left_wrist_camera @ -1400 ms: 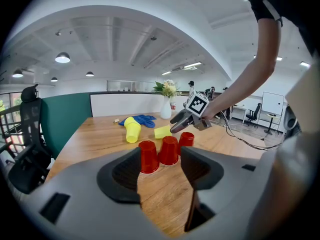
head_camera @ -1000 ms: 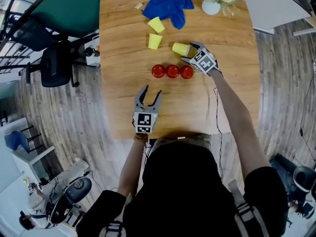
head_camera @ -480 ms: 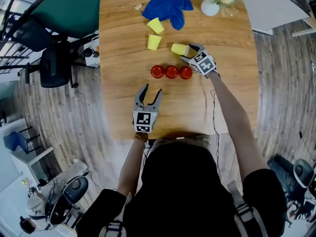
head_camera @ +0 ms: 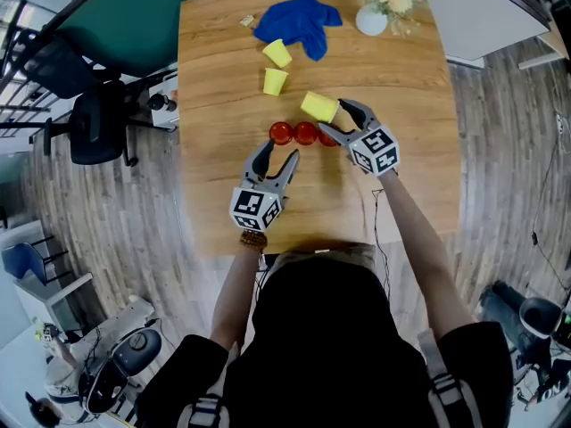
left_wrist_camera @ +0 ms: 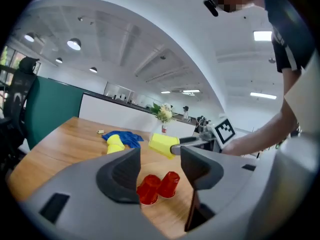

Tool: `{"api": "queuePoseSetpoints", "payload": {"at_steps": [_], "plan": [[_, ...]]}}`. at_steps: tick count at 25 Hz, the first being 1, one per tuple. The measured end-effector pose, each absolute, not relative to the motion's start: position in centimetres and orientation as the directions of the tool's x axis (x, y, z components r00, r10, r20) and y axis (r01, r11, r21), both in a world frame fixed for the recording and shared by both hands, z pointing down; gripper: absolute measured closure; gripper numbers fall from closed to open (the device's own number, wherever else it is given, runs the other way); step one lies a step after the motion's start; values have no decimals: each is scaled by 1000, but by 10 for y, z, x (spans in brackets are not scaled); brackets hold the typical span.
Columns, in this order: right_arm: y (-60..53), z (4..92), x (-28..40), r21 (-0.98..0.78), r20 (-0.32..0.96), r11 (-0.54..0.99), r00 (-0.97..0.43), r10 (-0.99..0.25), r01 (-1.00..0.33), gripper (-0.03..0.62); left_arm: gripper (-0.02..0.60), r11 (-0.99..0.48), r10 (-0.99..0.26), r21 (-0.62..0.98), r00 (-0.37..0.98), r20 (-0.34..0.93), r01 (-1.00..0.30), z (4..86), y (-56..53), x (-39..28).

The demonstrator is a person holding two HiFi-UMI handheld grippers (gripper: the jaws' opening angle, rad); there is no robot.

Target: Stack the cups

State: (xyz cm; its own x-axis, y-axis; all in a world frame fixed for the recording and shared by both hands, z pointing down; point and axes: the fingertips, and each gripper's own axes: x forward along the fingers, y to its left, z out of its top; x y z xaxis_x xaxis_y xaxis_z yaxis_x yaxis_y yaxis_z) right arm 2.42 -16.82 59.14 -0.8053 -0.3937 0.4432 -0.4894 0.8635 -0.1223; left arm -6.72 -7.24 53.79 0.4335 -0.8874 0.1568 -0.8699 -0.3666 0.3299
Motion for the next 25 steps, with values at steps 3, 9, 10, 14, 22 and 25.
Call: {"api": "queuePoseSetpoints", "payload": {"at_steps": [3,9,10,14,22,25], "plan": [[-131,578,26,-182,380,856,-837,-393,-485,256,313,-373,-883,478,462,81,-795,525,-77,-63],[-64,559,25,-218,291,874,-884,-366,-433,256,281,-435,-822,694,567,-46,-574,513,-71,-43],[-57,556,24,-223,278,877,-890,-362,-426,256,281,-438,-818,708,572,-59,-554,514,-69,-41],[-39,550,23,-237,254,878,-898,-358,-417,256,282,-436,-803,743,593,-65,-508,519,-62,-35],[-27,561,19,-209,297,885,-889,-348,-416,255,311,-473,-780,666,625,-13,-576,520,-50,-30],[-26,567,18,-215,328,881,-881,-341,-421,254,319,-499,-778,566,627,42,-657,520,-48,-28]]}}
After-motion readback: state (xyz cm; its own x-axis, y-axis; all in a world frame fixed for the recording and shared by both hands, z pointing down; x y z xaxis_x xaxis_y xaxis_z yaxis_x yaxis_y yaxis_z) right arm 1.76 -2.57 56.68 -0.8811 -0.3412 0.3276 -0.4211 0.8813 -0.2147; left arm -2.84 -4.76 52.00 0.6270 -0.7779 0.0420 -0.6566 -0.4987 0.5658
